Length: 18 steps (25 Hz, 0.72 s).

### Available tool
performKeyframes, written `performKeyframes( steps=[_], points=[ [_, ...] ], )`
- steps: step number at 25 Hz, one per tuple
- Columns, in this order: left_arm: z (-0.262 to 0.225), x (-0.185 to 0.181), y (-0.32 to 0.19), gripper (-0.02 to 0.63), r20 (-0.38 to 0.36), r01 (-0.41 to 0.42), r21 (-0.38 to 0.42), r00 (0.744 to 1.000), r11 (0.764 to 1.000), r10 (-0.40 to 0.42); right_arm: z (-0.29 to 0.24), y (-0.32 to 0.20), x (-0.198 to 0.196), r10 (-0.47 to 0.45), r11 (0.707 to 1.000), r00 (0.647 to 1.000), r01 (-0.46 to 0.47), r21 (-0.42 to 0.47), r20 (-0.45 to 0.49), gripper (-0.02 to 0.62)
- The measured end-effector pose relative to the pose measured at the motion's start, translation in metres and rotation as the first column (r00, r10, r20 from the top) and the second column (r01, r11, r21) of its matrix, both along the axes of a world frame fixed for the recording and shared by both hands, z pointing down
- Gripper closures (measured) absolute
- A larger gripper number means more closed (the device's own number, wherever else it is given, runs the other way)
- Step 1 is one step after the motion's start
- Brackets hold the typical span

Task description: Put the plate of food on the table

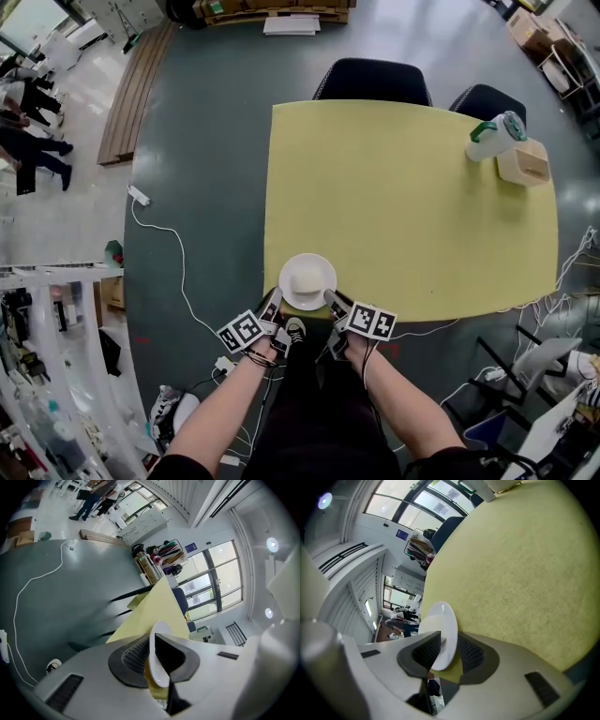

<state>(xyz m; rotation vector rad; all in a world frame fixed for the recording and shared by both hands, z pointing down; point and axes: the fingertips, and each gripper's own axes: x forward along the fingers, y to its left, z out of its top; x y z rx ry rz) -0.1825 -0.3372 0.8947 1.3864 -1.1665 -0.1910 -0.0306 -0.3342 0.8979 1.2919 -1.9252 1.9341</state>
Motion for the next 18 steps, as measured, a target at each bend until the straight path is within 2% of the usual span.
performKeyframes(
  steps=[3,7,11,14,18],
  points=[
    [-0.003,-0.005,-0.002,0.568,0.016,0.0,0.018,1.0,1.0,-0.001,0.0,0.0,0.002,-0.002,1.0,0.999,0.003,0.011,-0.039,0.491],
    [-0.01,-0.01,-0.002,0.568,0.09,-0.033,0.054,0.996,0.998,0.028,-0.002,0.0,0.008,-0.004,0.999,0.997,0.007,0.033,-0.08,0.492],
    [-0.02,-0.018,-0.001,0.569,0.18,-0.071,0.095,0.982,0.993,0.053,-0.016,-0.003,0.014,-0.042,0.991,0.987,0.061,0.118,-0.157,0.494],
    [-0.036,-0.02,-0.001,0.569,0.248,-0.11,0.138,0.966,0.984,0.073,-0.036,-0.005,0.017,-0.078,0.966,0.964,0.136,0.22,-0.254,0.507],
    [-0.064,-0.019,-0.001,0.569,0.351,-0.178,0.191,0.931,0.965,0.102,-0.072,-0.005,0.017,-0.104,0.916,0.937,0.22,0.335,-0.333,0.523]
  ],
)
